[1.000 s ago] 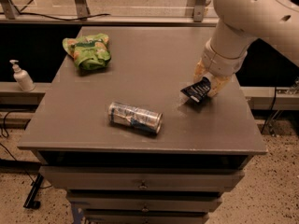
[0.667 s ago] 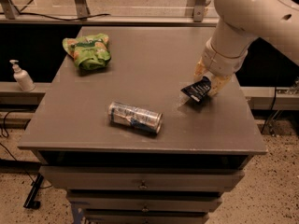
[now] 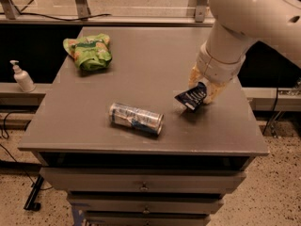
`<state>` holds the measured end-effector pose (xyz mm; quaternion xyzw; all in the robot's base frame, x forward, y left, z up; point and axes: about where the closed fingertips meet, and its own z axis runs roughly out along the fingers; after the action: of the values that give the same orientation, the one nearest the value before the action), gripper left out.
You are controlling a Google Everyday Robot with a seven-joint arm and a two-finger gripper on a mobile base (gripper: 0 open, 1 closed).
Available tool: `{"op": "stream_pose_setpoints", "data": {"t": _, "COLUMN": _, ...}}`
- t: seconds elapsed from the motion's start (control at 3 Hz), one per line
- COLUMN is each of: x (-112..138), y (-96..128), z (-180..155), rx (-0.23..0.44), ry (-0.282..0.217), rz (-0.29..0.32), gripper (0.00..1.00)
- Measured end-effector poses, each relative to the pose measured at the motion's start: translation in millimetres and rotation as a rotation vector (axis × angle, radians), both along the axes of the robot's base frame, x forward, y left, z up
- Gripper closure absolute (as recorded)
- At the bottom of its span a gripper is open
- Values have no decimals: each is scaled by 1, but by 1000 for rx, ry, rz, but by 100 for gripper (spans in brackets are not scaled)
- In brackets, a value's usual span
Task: Move rxbar blueberry near redbull can
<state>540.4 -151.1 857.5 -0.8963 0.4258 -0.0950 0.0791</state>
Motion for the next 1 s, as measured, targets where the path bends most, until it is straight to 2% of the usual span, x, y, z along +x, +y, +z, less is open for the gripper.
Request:
{"op": "stream_pose_setpoints", "data": {"t": 0.67, "x": -22, "y": 22, "z": -30, "rx": -23, "ry": 2, "rz": -14, "gripper": 100}}
{"op": "stream_pose_setpoints", "data": {"t": 1.0, "x": -24, "y": 25, "z": -31, "rx": -25, "ry": 4, "rz": -12, "gripper": 100}}
